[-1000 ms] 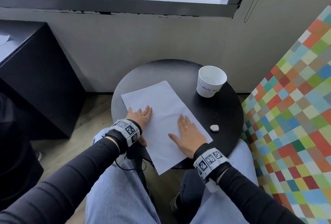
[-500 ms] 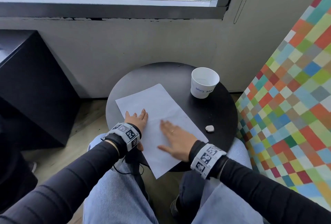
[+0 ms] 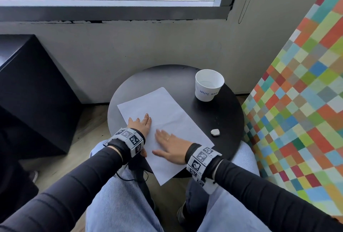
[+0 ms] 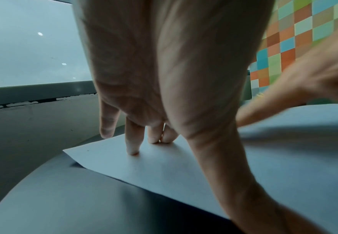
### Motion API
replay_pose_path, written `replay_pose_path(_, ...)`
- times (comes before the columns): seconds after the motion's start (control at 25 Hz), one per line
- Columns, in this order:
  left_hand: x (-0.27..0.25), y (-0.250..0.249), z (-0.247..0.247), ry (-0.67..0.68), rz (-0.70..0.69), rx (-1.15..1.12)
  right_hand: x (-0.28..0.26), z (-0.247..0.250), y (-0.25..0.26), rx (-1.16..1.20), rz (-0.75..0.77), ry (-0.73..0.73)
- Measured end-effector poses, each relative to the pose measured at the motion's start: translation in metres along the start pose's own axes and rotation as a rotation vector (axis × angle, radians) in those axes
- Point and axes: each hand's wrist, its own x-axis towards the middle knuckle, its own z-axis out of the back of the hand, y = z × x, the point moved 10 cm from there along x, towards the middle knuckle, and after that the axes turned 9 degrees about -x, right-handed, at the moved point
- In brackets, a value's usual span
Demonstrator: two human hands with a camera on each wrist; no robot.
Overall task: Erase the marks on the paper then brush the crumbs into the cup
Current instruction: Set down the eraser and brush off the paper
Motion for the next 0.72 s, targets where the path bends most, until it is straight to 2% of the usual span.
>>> replay_pose_path(0.04,0.0,0.0,0.0,0.002,-0.001,0.0,0.0,-0.005,0.003,-0.001,0.023,0.022)
replay_pose_path(0.08,0.0,0.0,0.0,0.004,-0.002,-0.002,0.004,0.001,-0.014,0.012,-0.045,-0.005)
replay_pose_path(0.16,-0.001,0.0,0.002,0.005,0.001,-0.01,0.001,0.02,-0.072,0.009,-0.33,-0.07)
replay_pose_path(0.2,-0.001,0.0,0.003,0.004,0.002,-0.013,-0.003,0.026,-0.087,-0.003,-0.406,-0.075)
replay_pose_path(0.24,-0.001,-0.001,0.004,0.002,0.002,-0.013,-0.004,0.029,-0.084,0.008,-0.382,-0.084)
replay_pose_path(0.36,0.0,-0.003,0.002,-0.003,0.007,-0.038,0.003,0.008,-0.027,0.015,-0.058,-0.007)
replay_pose_path(0.4,0.0,-0.003,0.001,-0.006,0.015,-0.054,0.002,0.004,-0.022,0.019,-0.03,0.007)
replay_pose_path(0.44,0.001,-0.003,0.001,-0.007,0.024,-0.069,0.004,0.007,-0.036,0.023,-0.097,-0.016)
replay_pose_path(0.52,0.004,-0.004,-0.001,0.005,0.032,-0.095,-0.003,0.023,-0.085,0.004,-0.395,-0.079)
replay_pose_path(0.56,0.005,-0.005,-0.003,0.014,0.036,-0.108,-0.009,0.026,-0.091,-0.013,-0.438,-0.087)
replay_pose_path(0.64,0.007,-0.005,-0.001,0.006,0.052,-0.135,-0.013,0.016,-0.058,-0.041,-0.238,-0.095)
replay_pose_path(0.72,0.007,-0.008,0.001,-0.005,0.064,-0.151,-0.028,-0.01,-0.021,-0.106,-0.045,0.001)
